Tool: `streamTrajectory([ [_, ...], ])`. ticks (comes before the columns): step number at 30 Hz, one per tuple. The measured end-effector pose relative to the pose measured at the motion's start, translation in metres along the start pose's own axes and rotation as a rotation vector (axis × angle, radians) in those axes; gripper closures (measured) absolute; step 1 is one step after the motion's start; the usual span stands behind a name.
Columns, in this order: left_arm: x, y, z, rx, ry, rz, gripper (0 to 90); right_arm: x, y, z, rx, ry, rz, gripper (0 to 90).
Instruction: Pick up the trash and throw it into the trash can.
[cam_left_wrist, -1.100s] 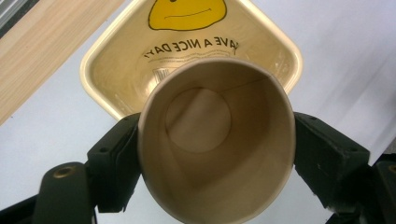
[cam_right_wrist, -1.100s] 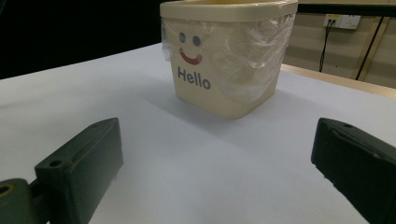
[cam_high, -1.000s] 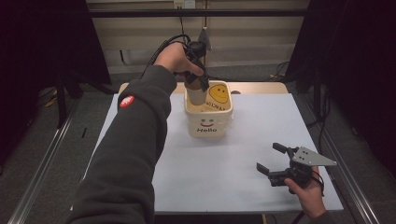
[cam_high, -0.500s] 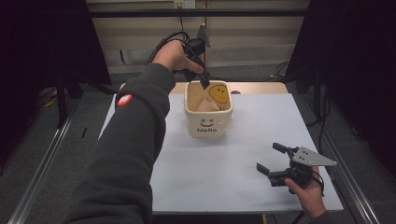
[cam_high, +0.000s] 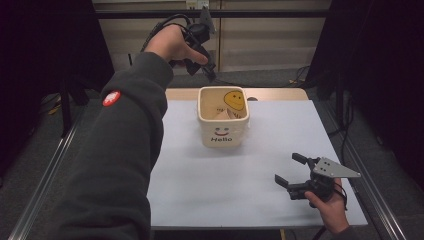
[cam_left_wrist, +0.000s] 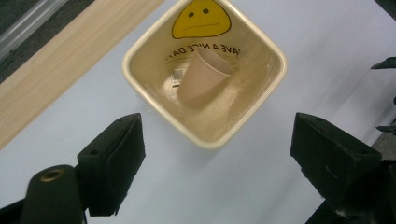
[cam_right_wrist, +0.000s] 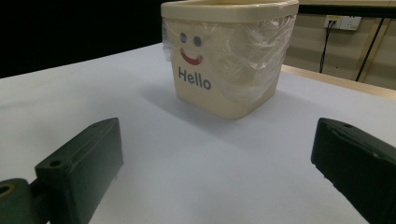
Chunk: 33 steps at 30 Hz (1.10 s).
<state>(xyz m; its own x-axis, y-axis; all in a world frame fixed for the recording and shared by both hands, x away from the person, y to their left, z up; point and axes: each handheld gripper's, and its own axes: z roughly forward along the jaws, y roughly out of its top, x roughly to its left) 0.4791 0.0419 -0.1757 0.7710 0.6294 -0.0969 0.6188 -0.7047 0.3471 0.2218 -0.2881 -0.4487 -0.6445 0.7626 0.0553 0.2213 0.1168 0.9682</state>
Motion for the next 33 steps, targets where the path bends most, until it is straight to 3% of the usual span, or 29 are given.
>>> streamTrajectory([
  [3,0.000,-0.001,-0.010,-0.003,-0.002,0.003,17.6,0.000,0.000,0.001,0.000,-0.006,0.003,1.6],
  [4,0.002,-0.001,-0.013,0.002,-0.004,0.023,17.6,0.000,0.000,0.001,0.003,-0.009,0.004,1.6],
  [7,0.001,-0.003,-0.017,-0.008,0.000,-0.003,17.6,-0.001,0.000,0.001,0.004,-0.012,0.000,1.6],
  [10,0.003,-0.005,-0.018,-0.002,0.001,0.014,17.6,-0.001,0.000,0.000,0.017,0.012,-0.006,1.6],
  [11,0.003,-0.005,-0.018,-0.007,0.004,-0.004,17.6,-0.001,0.000,0.000,0.008,-0.002,-0.003,1.6],
  [21,0.008,-0.019,-0.015,0.005,0.002,0.011,16.7,-0.001,-0.003,-0.001,0.011,-0.012,0.009,1.6],
  [23,0.008,-0.023,-0.015,-0.003,0.005,0.000,16.5,-0.001,-0.004,-0.001,0.011,-0.013,0.002,1.6],
  [24,0.010,-0.026,-0.015,0.012,0.003,0.022,16.5,-0.001,-0.004,-0.002,0.012,-0.009,0.004,1.6],
  [25,0.009,-0.029,-0.014,-0.007,0.004,0.000,16.4,-0.001,-0.005,-0.002,0.015,-0.009,0.006,1.6],
  [26,0.011,-0.033,-0.014,0.001,0.005,0.011,16.3,0.000,-0.005,-0.002,0.016,-0.010,0.005,1.6],
  [27,0.011,-0.036,-0.013,-0.015,0.009,-0.005,16.1,0.000,-0.005,-0.003,0.022,-0.002,-0.001,1.6],
  [33,0.015,-0.058,-0.008,-0.020,-0.015,-0.002,14.9,0.000,-0.005,-0.005,0.033,0.002,0.003,1.6],
])
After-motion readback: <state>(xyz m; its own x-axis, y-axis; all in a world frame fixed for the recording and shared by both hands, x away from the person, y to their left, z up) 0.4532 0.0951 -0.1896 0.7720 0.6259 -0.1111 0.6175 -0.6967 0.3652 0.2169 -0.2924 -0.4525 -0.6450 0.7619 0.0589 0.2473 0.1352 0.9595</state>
